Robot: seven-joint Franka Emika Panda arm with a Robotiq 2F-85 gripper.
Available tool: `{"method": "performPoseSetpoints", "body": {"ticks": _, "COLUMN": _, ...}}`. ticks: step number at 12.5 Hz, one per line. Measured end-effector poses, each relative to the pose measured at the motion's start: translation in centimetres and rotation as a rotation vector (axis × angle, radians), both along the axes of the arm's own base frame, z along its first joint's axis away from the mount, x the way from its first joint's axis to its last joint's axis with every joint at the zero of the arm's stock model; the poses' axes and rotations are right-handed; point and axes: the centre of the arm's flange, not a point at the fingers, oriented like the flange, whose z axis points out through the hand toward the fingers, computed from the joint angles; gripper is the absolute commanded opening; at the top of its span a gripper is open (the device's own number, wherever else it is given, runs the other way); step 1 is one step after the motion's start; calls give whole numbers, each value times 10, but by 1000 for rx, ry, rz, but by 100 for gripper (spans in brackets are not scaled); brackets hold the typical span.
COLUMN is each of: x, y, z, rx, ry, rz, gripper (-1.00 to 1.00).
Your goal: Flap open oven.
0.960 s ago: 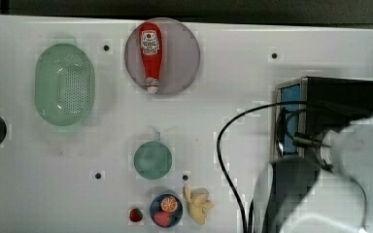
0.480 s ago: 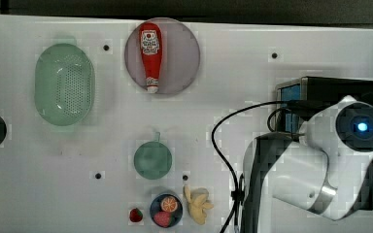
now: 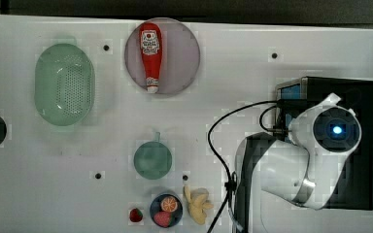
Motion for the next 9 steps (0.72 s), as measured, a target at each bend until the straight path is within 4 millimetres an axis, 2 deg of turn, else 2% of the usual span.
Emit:
{"method": "performPoseSetpoints", "body": {"ticks": 2, "x": -3, "y": 2, "z": -18, "rx": -2, "ry": 27, "rz": 7, "gripper": -65}}
{"method": "performPoseSetpoints", "body": {"ticks": 7, "x": -4, "y": 1, "z": -18, "rx": -36, "ry": 36, "rz": 37, "gripper": -65}}
{"method": "performPoseSetpoints", "body": {"ticks": 9, "x": -4, "y": 11, "z": -22, "rx": -74, "ry": 56, "rz": 58, "gripper": -65}}
